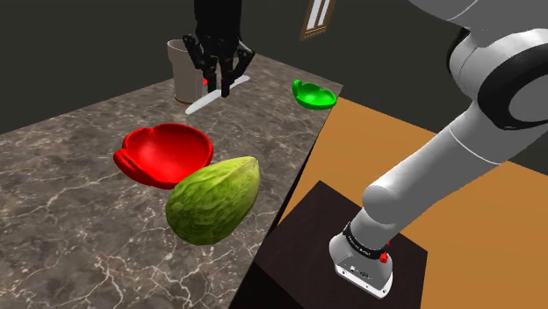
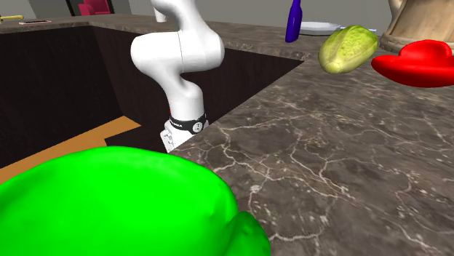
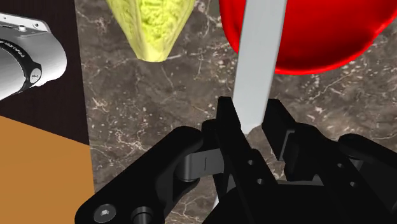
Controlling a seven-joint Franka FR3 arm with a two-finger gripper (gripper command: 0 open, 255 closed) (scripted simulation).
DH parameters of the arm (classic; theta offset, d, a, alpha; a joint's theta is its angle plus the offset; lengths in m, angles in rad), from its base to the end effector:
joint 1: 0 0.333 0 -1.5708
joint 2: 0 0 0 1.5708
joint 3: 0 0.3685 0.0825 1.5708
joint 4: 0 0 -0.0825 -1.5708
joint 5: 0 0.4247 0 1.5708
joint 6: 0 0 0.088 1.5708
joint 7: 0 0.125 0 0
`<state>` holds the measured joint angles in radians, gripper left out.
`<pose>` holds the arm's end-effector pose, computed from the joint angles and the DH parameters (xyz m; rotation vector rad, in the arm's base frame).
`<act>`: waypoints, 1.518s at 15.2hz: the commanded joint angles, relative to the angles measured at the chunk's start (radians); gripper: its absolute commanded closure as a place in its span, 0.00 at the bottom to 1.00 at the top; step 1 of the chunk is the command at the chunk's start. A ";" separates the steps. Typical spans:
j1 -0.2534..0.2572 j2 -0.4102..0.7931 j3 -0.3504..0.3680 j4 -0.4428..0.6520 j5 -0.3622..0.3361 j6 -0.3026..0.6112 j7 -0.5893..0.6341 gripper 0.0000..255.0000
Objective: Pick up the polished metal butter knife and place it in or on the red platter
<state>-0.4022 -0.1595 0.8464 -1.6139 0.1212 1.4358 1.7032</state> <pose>0.4646 0.2820 0.6828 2.4895 -1.8107 -0.0554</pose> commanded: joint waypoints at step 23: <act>0.195 0.437 0.157 0.142 -0.327 0.122 0.350 1.00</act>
<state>-0.1985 0.2857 1.0019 -1.4497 -0.2119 1.5410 2.0558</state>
